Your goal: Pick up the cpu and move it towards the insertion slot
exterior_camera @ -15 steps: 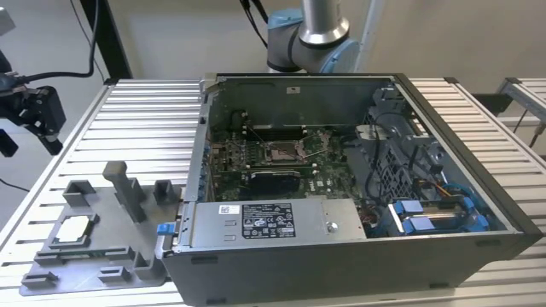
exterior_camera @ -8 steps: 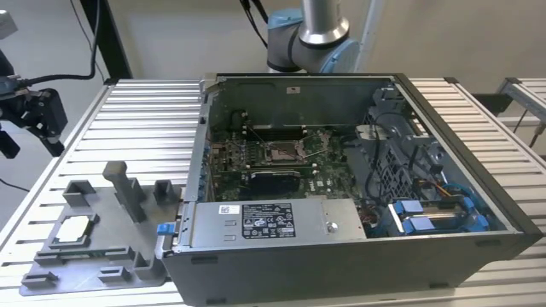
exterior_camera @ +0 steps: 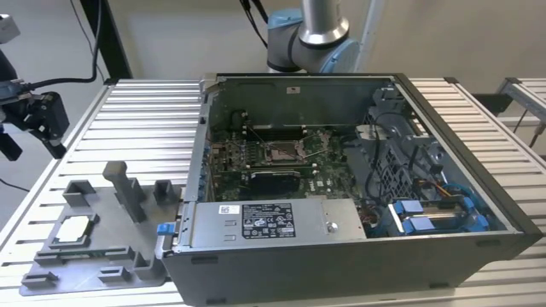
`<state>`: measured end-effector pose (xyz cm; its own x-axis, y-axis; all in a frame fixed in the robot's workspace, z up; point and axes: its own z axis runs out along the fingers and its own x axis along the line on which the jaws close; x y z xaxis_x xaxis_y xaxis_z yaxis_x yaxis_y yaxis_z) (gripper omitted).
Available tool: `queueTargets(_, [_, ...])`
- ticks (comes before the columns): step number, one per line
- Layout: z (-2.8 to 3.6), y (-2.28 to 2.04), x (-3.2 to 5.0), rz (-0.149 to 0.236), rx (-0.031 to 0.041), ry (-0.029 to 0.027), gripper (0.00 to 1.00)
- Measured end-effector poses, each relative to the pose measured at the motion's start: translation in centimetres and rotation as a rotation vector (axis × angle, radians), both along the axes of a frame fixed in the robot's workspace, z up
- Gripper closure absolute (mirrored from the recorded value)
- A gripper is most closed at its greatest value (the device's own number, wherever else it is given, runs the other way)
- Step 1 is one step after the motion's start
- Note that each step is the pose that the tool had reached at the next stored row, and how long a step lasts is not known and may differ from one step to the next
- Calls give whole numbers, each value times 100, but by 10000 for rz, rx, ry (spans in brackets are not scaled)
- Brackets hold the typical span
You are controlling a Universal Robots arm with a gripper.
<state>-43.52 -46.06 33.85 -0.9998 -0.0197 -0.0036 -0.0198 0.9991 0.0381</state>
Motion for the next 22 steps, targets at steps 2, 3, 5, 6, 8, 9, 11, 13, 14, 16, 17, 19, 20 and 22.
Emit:
queueTargets(2, [-19, 1, 0, 0, 1, -1, 0])
queueTargets(3, [-30, 2, 0, 0, 1, -1, 0])
queueTargets(5, [-50, 3, 0, 0, 2, -2, 0])
queueTargets(6, [-59, 3, 0, 0, 1, -1, 0])
queueTargets(8, [-78, 5, 0, 0, 0, -1, 0])
queueTargets(9, [-90, 5, 0, 0, 1, -1, 0])
queueTargets(11, [-118, 6, 0, 0, 1, -1, 0])
queueTargets(13, [-151, 6, 0, 0, 1, -1, 0])
queueTargets(14, [-169, 6, 0, 1, 1, -1, 0])
queueTargets(16, [-204, 7, 0, 0, 2, -1, 0])
queueTargets(17, [-220, 6, 0, 0, 1, 0, 0])
queueTargets(19, [-237, 6, 0, 0, 1, -2, 0])
queueTargets(20, [-244, 6, 1, 0, 1, -3, 0])
queueTargets(22, [-251, 6, 0, 0, 0, -3, 0])
